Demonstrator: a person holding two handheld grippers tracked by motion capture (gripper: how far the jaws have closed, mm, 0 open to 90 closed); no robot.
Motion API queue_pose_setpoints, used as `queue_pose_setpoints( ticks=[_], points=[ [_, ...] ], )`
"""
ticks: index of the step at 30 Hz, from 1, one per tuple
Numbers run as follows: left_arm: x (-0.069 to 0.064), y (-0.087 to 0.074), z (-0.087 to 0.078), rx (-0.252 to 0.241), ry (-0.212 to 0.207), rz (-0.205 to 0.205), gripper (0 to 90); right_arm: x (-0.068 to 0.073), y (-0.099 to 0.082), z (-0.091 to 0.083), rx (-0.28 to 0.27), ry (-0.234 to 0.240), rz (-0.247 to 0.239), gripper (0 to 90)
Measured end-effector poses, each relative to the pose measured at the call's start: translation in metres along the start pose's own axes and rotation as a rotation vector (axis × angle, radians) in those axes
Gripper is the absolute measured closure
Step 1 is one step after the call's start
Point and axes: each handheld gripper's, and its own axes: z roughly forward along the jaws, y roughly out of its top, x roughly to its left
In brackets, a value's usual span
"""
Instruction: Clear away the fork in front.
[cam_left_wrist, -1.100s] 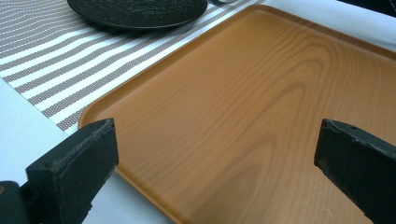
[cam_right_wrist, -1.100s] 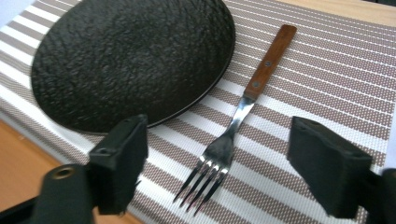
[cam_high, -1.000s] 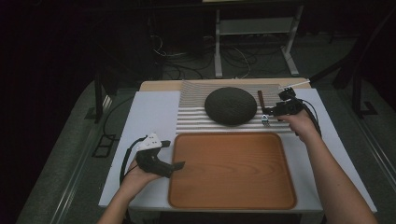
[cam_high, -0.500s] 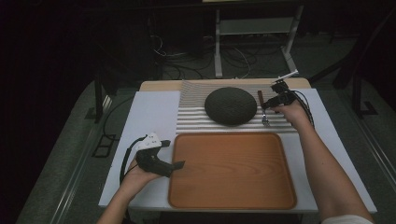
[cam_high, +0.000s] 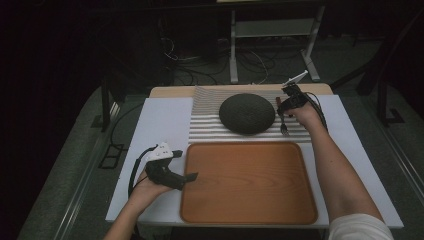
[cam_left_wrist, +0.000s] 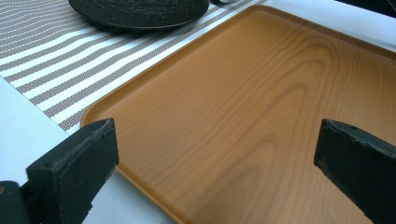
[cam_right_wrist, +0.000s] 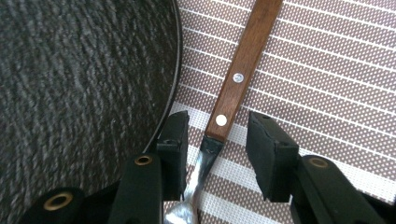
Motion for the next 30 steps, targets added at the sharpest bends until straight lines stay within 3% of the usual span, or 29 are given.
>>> queue_pose_setpoints(
  ticks=[8,19,30],
  points=[
    [-0.001,0.000,0.001,-0.002,0.000,0.002,0.0,0.000,0.004,0.011,0.036,-0.009,0.023,62.0],
    [-0.001,0.001,0.002,0.005,-0.005,0.010,0.0,0.007,0.009,0.015,0.086,-0.065,-0.012,67.9],
    [-0.002,0.000,0.003,0.008,-0.005,0.014,0.0,0.008,0.008,0.014,0.094,-0.078,-0.027,76.2]
  ],
)
